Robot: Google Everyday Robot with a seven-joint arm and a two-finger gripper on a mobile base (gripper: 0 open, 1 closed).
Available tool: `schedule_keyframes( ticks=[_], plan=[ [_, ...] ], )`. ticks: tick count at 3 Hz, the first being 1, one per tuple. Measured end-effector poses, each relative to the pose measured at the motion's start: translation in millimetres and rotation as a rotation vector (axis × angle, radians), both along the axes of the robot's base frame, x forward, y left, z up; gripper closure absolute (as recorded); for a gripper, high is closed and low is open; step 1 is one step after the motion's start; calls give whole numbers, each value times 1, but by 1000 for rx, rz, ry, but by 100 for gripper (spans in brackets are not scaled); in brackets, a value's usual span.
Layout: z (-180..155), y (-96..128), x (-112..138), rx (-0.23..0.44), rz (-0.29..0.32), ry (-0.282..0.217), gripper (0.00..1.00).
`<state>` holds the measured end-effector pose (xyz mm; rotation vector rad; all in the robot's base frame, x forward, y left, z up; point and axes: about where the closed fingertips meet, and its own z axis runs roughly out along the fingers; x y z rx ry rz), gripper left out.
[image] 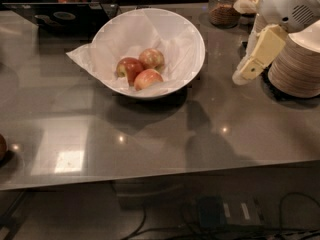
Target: Pick apple from white bowl
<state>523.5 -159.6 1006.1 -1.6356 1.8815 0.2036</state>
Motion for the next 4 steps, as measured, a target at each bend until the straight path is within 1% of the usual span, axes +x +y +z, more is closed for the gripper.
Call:
schedule_keyframes(
  ticks=[1, 2, 3, 4],
  plan=[
    [-7, -3, 16, 39, -19, -7, 0],
    [-13, 24, 46, 106, 51, -30, 0],
    [-16, 50, 66, 135, 130, -49, 0],
    [-19, 72, 73, 147, 193, -54, 14]
  ],
)
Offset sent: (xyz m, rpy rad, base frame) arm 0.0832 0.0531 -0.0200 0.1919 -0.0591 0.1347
